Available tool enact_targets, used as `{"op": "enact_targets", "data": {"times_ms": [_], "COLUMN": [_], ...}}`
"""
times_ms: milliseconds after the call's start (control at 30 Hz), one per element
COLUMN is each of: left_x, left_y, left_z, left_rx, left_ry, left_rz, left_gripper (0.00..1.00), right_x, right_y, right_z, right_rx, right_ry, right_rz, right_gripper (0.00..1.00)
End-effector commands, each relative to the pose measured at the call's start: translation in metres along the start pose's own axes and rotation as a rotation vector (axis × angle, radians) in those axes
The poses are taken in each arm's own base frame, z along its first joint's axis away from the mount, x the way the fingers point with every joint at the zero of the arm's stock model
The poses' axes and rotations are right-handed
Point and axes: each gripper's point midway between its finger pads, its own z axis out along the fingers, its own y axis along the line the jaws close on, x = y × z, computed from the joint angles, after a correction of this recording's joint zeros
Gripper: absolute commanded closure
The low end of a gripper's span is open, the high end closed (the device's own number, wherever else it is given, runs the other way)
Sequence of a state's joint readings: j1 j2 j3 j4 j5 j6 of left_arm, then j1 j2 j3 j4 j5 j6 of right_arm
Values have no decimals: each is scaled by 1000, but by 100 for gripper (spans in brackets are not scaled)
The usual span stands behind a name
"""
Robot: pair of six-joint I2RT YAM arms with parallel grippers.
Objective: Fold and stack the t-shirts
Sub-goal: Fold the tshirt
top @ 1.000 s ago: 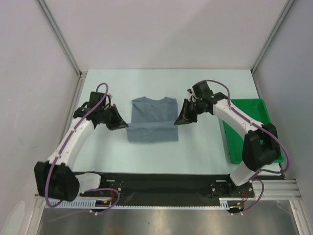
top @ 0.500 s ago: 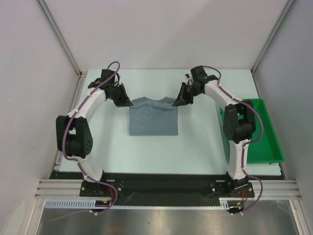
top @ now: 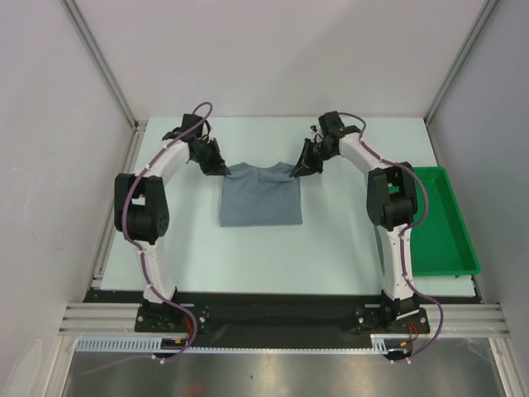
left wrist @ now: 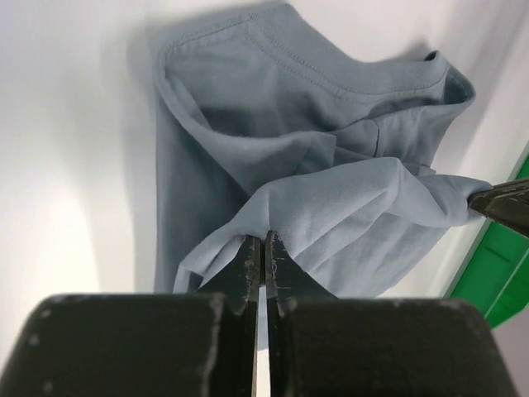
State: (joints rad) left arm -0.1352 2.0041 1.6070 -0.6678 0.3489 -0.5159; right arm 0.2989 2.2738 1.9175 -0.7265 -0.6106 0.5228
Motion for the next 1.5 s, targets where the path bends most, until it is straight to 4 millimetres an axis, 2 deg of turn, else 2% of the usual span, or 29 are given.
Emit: {"op": "enact_targets", "data": {"times_ms": [0, 200, 433, 633, 867, 900, 967, 1000, 1033, 1067, 1100, 1133, 1167, 1200, 1233, 1300, 1333, 1367, 1400, 1433, 1467], "left_x": [-27, -39, -53, -68, -73, -74, -80, -79, -83, -86, -87, -94, -100, -102, -113, -128, -135, -141, -144, -139, -139], "left_y": [-16, -15, -21, -28, -23, -21, -23, -17, -17, -16, -11, -6, -4, -1, -3, -5, -12, -10, -14, -12, -22], "left_z": [-4, 4, -17, -20, -5, 0, 3, 14, 16, 19, 24, 24, 23, 22, 12, -8, -29, -44, -55, -58, -76], "left_rx": [59, 63, 64, 82, 80, 83, 97, 82, 82, 84, 72, 52, 43, 19, 11, -14, -13, -41, -41, -44, -25], "left_ry": [-58, -56, -130, -169, -166, -162, -162, -147, -154, -154, -151, -173, -197, -204, -240, -317, -371, -418, -448, -448, -476], "left_rz": [51, 45, 62, 53, 21, 14, 5, -3, -2, -7, -18, -32, -32, -39, -41, -32, -18, -10, -1, 4, 15], "left_gripper": [100, 100, 100, 100, 100, 100, 99, 100, 99, 85, 78, 76, 73, 66, 64, 57, 55, 50, 49, 48, 48], "right_x": [-22, -34, -44, -57, -74, -76, -84, -86, -90, -97, -102, -108, -114, -128, -135, -146, -151, -157, -157, -152, -153], "right_y": [12, 15, 27, 32, 28, 21, 23, 18, 17, 23, 18, 21, 22, 37, 29, 34, 37, 42, 39, 35, 39], "right_z": [-7, -8, -26, -30, -19, -11, -8, 1, 3, 1, 9, 9, 10, 0, 4, -12, -20, -39, -46, -50, -67], "right_rx": [-33, -39, -57, -85, -110, -107, -127, -134, -138, -152, -154, -169, -179, -209, -201, -212, -209, -202, -182, -152, -131], "right_ry": [-53, -70, -117, -147, -172, -165, -176, -168, -172, -192, -196, -208, -221, -264, -271, -297, -318, -355, -367, -364, -393], "right_rz": [-22, -15, -26, -13, -13, -2, -5, 0, 3, -14, -10, -10, -15, -50, -32, -12, -13, -22, -48, -52, -72], "right_gripper": [100, 100, 100, 100, 100, 100, 100, 100, 95, 90, 84, 72, 68, 63, 50, 47, 42, 33, 30, 23, 23]}}
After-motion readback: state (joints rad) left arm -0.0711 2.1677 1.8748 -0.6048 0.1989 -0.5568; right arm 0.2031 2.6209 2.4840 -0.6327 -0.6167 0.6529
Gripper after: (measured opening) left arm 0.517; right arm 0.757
